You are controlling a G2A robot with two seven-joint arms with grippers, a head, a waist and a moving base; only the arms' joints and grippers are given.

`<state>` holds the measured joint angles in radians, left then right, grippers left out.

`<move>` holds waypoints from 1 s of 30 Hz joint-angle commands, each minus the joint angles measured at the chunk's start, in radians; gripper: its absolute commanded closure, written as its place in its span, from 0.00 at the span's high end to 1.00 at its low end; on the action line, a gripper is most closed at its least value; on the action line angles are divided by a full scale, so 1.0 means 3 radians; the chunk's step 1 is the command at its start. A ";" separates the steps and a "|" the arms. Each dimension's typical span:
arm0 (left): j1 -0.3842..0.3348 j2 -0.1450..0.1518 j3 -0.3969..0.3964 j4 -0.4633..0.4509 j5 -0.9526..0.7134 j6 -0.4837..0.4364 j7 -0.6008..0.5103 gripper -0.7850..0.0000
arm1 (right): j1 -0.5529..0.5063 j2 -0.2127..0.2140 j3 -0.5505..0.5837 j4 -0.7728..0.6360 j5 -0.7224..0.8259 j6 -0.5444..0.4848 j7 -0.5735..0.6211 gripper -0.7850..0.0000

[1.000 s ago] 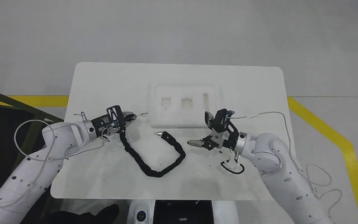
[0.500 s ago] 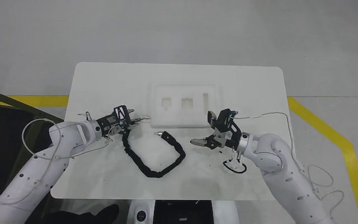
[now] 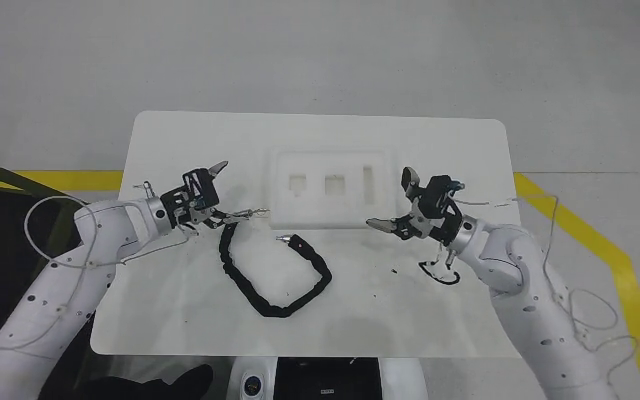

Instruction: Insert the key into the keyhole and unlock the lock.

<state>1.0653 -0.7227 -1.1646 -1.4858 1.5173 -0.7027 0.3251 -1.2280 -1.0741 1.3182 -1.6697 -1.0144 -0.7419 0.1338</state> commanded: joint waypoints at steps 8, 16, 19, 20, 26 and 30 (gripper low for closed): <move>-0.0083 -0.0006 -0.0278 0.0124 -0.0117 0.0281 0.0390 1.00 | -0.0099 0.0053 0.0345 -0.0174 -0.0423 0.0140 -0.0200 1.00; -0.0240 -0.0057 -0.0319 0.0177 -0.0157 0.0534 0.0467 1.00 | -0.0089 0.0071 0.0557 -0.0285 -0.0585 0.0428 -0.0245 1.00; -0.0366 -0.0077 -0.0309 0.0267 -0.0166 0.0486 0.0483 1.00 | -0.0040 0.0077 0.0625 -0.0290 -0.0584 0.0498 -0.0213 1.00; -0.0416 -0.0084 -0.0299 0.0293 -0.0157 0.0466 0.0482 1.00 | -0.0020 0.0079 0.0640 -0.0283 -0.0583 0.0511 -0.0197 1.00; -0.0648 -0.0132 -0.0201 0.0438 -0.0105 0.0362 0.0483 1.00 | 0.0111 0.0079 0.0651 -0.0221 -0.0564 0.0579 -0.0129 1.00; -0.0709 -0.0149 -0.0158 0.0482 -0.0059 0.0289 0.0520 1.00 | 0.0136 0.0079 0.0645 -0.0206 -0.0561 0.0579 -0.0131 1.00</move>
<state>0.8550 -0.7668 -1.2142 -1.3422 1.4971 -0.6094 0.4767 -1.1866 -1.0505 1.5116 -1.7310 -1.1828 -0.5678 0.0947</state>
